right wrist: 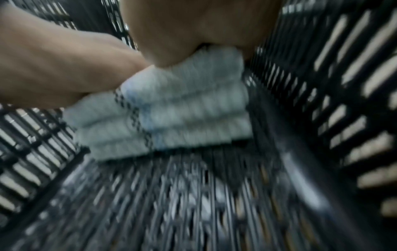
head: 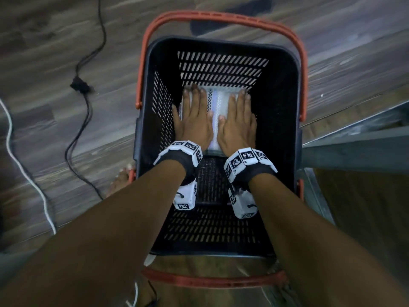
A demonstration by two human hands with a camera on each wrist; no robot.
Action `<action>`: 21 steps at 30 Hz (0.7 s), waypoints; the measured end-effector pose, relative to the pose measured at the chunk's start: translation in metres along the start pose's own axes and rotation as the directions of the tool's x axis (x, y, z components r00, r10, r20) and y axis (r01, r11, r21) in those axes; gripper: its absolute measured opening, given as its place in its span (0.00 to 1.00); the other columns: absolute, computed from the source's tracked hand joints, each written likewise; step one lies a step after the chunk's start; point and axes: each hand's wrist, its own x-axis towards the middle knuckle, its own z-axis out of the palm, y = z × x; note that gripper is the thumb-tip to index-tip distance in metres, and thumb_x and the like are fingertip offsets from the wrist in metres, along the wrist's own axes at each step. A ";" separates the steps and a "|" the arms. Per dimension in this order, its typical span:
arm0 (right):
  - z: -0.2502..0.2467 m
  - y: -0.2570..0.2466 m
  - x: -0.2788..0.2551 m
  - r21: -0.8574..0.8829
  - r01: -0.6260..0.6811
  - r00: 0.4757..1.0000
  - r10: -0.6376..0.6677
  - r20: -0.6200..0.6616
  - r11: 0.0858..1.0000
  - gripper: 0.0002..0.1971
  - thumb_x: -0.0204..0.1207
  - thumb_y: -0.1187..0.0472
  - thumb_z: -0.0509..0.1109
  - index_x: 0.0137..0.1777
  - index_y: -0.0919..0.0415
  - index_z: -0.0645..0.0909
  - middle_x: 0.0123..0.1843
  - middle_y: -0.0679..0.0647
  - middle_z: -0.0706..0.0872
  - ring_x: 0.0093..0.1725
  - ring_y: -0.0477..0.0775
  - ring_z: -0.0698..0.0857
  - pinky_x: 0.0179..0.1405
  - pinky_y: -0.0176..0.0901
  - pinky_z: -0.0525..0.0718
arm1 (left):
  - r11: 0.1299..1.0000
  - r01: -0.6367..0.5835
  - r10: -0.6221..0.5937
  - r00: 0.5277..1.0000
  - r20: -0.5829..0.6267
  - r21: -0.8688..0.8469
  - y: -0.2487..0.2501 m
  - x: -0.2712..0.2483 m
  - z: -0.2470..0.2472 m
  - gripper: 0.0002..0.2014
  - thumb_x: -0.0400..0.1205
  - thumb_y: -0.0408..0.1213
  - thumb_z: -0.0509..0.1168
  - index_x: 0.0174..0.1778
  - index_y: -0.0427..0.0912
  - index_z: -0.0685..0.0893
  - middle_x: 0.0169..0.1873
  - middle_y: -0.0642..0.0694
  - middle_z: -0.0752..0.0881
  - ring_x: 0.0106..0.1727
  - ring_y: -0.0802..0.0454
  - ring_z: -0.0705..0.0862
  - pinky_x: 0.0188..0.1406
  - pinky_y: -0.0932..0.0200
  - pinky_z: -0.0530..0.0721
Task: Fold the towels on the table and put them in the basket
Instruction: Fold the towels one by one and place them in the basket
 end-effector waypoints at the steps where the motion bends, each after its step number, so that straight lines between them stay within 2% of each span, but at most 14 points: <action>1: -0.005 -0.001 0.000 -0.034 0.002 0.999 -0.001 0.040 0.999 0.31 0.83 0.52 0.47 0.82 0.61 0.43 0.85 0.58 0.39 0.84 0.56 0.40 0.80 0.60 0.47 | 1.000 -0.005 0.004 1.000 0.031 0.026 0.001 -0.001 -0.006 0.29 0.86 0.46 0.40 0.82 0.42 0.39 0.83 0.44 0.40 0.83 0.44 0.38 0.79 0.33 0.45; 4: -0.028 -0.008 -0.005 -0.176 0.025 0.977 0.013 0.212 0.984 0.32 0.83 0.53 0.48 0.82 0.65 0.43 0.84 0.62 0.40 0.83 0.57 0.38 0.81 0.62 0.39 | 0.987 -0.034 -0.007 0.967 0.255 0.158 0.006 -0.009 -0.033 0.30 0.86 0.46 0.40 0.81 0.38 0.36 0.82 0.40 0.37 0.82 0.42 0.36 0.79 0.33 0.43; 6: -0.051 -0.015 -0.013 -0.216 0.019 0.944 0.054 0.325 0.976 0.31 0.80 0.55 0.53 0.81 0.66 0.51 0.84 0.62 0.50 0.84 0.58 0.45 0.81 0.62 0.42 | 0.967 -0.037 -0.069 0.914 0.400 0.251 0.014 -0.018 -0.058 0.30 0.86 0.45 0.45 0.81 0.35 0.44 0.82 0.37 0.44 0.83 0.41 0.44 0.80 0.36 0.48; 7: -0.067 -0.019 -0.019 -0.217 0.010 0.924 0.074 0.374 0.976 0.28 0.79 0.56 0.55 0.78 0.66 0.59 0.82 0.63 0.58 0.82 0.59 0.53 0.80 0.62 0.48 | 0.961 -0.037 -0.093 0.889 0.448 0.273 0.018 -0.024 -0.072 0.28 0.86 0.44 0.48 0.80 0.34 0.54 0.81 0.35 0.54 0.82 0.41 0.55 0.78 0.40 0.56; 8: -0.082 -0.023 -0.026 -0.209 0.003 0.908 0.085 0.411 0.978 0.23 0.78 0.57 0.57 0.72 0.65 0.68 0.77 0.64 0.68 0.78 0.61 0.64 0.77 0.60 0.58 | 0.958 -0.062 -0.086 0.869 0.488 0.279 0.022 -0.030 -0.087 0.23 0.86 0.43 0.51 0.75 0.34 0.66 0.76 0.35 0.66 0.75 0.42 0.68 0.72 0.45 0.67; 9: -0.098 -0.027 -0.034 -0.195 0.001 0.899 0.085 0.429 0.981 0.18 0.78 0.57 0.59 0.66 0.64 0.74 0.70 0.63 0.76 0.70 0.63 0.74 0.70 0.56 0.68 | 0.955 -0.110 -0.054 0.847 0.528 0.274 0.026 -0.037 -0.103 0.18 0.86 0.42 0.53 0.66 0.35 0.76 0.69 0.36 0.76 0.66 0.42 0.78 0.61 0.49 0.74; 10: -0.114 -0.030 -0.043 -0.178 0.001 0.900 0.077 0.430 0.984 0.15 0.80 0.56 0.59 0.60 0.64 0.78 0.65 0.63 0.81 0.63 0.64 0.80 0.60 0.53 0.75 | 0.952 -0.158 -0.017 0.826 0.563 0.261 0.030 -0.045 -0.119 0.16 0.86 0.40 0.54 0.61 0.35 0.80 0.64 0.37 0.81 0.59 0.42 0.82 0.53 0.52 0.76; 11: -0.132 -0.032 -0.053 -0.168 0.007 0.910 0.064 0.409 0.986 0.15 0.81 0.55 0.58 0.56 0.65 0.80 0.61 0.63 0.83 0.57 0.65 0.83 0.52 0.51 0.77 | 0.947 -0.196 0.014 0.816 0.578 0.253 0.033 -0.053 -0.136 0.16 0.87 0.40 0.54 0.60 0.34 0.80 0.62 0.37 0.82 0.58 0.41 0.82 0.51 0.54 0.77; 13: -0.174 -0.037 -0.071 -0.158 0.016 0.944 0.037 0.327 0.987 0.16 0.81 0.54 0.58 0.54 0.66 0.80 0.57 0.64 0.83 0.52 0.67 0.84 0.44 0.50 0.76 | 0.945 -0.215 0.063 0.857 0.511 0.245 0.041 -0.071 -0.174 0.19 0.87 0.44 0.53 0.62 0.33 0.78 0.62 0.36 0.82 0.59 0.39 0.82 0.52 0.51 0.79; 15: -0.221 -0.041 -0.088 -0.140 0.027 0.974 0.006 0.226 0.990 0.14 0.80 0.55 0.58 0.54 0.65 0.79 0.56 0.64 0.84 0.52 0.66 0.84 0.42 0.48 0.75 | 0.950 -0.214 0.117 0.919 0.377 0.227 0.054 -0.090 -0.216 0.20 0.86 0.48 0.52 0.61 0.35 0.78 0.60 0.37 0.81 0.57 0.38 0.82 0.49 0.51 0.79; 17: -0.272 -0.043 -0.110 -0.125 0.032 0.992 -0.017 0.126 0.992 0.14 0.79 0.54 0.60 0.54 0.62 0.80 0.55 0.64 0.85 0.51 0.65 0.84 0.42 0.47 0.76 | 0.953 -0.234 0.184 0.951 0.249 0.191 0.070 -0.111 -0.260 0.18 0.84 0.48 0.54 0.58 0.39 0.79 0.57 0.38 0.83 0.54 0.38 0.83 0.47 0.52 0.81; 19: -0.324 -0.044 -0.135 -0.104 0.006 1.000 -0.004 0.016 0.995 0.15 0.78 0.52 0.61 0.55 0.59 0.82 0.54 0.61 0.87 0.52 0.65 0.85 0.46 0.48 0.80 | 0.942 -0.292 0.278 0.955 0.103 0.167 0.092 -0.133 -0.308 0.16 0.82 0.47 0.56 0.58 0.43 0.80 0.55 0.39 0.85 0.53 0.38 0.84 0.47 0.53 0.81; 21: -0.371 -0.043 -0.163 -0.088 -0.021 0.997 0.015 -0.078 0.996 0.15 0.77 0.51 0.61 0.56 0.58 0.83 0.56 0.61 0.87 0.54 0.65 0.85 0.51 0.50 0.81 | 0.930 -0.336 0.340 0.940 -0.003 0.151 0.116 -0.159 -0.352 0.16 0.82 0.46 0.57 0.61 0.45 0.80 0.58 0.39 0.84 0.57 0.38 0.83 0.48 0.54 0.78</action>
